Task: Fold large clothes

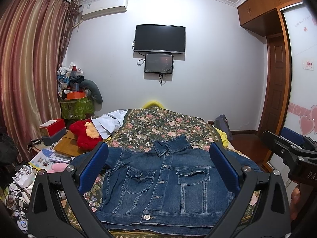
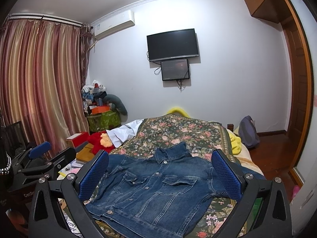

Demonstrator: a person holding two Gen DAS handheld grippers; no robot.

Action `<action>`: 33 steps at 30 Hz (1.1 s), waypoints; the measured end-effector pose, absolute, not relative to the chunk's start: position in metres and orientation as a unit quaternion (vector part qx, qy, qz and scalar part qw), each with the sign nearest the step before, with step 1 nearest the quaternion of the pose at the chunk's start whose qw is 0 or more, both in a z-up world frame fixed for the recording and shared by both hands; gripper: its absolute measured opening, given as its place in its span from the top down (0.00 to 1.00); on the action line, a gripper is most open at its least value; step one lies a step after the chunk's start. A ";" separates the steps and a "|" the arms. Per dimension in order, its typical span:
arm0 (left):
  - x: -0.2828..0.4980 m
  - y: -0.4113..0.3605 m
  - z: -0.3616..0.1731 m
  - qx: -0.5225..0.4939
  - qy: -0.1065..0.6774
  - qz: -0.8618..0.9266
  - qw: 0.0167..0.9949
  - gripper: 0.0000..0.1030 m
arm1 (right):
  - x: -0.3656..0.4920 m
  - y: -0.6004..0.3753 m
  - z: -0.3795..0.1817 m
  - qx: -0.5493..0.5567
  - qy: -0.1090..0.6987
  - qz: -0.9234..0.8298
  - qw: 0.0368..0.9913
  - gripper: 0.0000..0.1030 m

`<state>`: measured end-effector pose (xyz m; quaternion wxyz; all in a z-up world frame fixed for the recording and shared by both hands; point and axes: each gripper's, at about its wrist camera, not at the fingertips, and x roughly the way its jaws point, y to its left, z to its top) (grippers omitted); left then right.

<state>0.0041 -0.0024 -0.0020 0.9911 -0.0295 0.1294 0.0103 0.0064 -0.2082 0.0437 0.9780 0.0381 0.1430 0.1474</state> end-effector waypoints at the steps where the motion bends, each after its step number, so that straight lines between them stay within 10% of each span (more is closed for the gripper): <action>1: 0.004 -0.002 -0.002 -0.030 0.130 0.011 0.991 0.00 | 0.006 -0.207 0.044 0.038 0.143 0.147 0.978 0.00; 33: 0.144 0.086 -0.070 -0.066 0.245 0.118 0.960 0.00 | 0.155 -0.195 -0.017 0.030 0.256 0.125 0.958 0.00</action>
